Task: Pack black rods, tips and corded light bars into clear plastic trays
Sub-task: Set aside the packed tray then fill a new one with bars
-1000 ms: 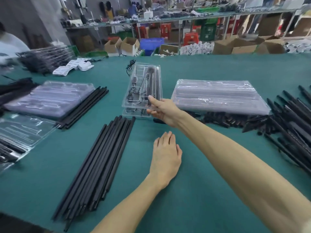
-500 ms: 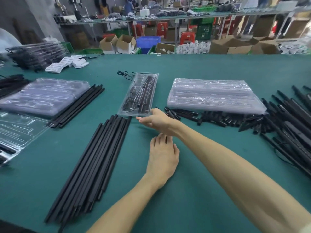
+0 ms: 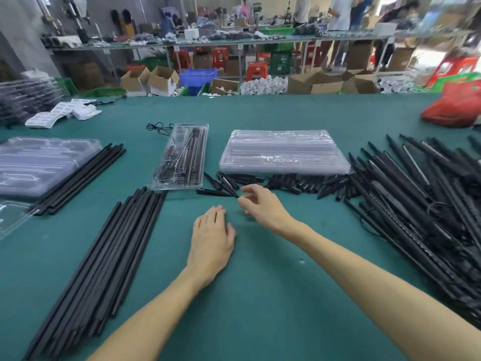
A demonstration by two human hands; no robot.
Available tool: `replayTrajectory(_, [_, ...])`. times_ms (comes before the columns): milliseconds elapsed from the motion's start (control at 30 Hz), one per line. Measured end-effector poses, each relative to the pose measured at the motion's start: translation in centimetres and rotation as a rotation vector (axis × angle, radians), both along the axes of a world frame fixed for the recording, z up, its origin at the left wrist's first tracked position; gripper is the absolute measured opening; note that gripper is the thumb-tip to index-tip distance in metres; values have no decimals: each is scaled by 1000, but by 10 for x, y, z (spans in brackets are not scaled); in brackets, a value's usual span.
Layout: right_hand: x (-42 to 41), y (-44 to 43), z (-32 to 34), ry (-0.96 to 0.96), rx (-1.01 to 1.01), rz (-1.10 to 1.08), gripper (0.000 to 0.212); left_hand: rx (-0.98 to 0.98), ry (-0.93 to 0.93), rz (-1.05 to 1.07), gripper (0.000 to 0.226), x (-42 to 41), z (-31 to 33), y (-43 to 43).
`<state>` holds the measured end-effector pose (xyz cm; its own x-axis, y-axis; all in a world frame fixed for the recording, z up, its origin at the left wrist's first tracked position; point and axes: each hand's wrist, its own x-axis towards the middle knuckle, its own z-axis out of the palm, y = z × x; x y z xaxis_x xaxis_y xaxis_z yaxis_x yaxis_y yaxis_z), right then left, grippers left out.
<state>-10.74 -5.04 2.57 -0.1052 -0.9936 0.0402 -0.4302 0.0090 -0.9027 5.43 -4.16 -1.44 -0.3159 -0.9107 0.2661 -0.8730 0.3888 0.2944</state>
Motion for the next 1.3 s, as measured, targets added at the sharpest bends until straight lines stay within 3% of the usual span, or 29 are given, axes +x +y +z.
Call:
replayTrajectory(167, [-54, 60, -36, -169, -65, -307, 12, 25, -37, 16, 46, -3, 2, -1])
replayTrajectory(233, [-59, 68, -42, -207, -108, -404, 14, 33, -46, 32, 42, -11, 4, -3])
replayTrajectory(367, [-54, 63, -36, -141, -86, -360, 15, 78, 91, -32, 36, -55, 16, -5])
replayTrajectory(567, [-63, 59, -37, -238, -71, -325, 8, 16, -21, -130, 48, -84, -3, -6])
replayTrajectory(733, [-108, -2, 13, 240, -262, -279, 13, -34, -9, -137, 46, -84, -6, -8])
replayTrajectory(933, [-144, -69, 49, 740, -148, -196, 28, -20, 32, -124, 47, -83, -7, -8])
replayTrajectory(1100, [-147, -82, 41, 809, -22, -59, 19, -9, 33, -124, 46, -82, -7, -9])
replayTrajectory(1300, [-150, -89, 43, 742, 15, -45, 11, 1, 31, -126, 46, -81, -6, -8])
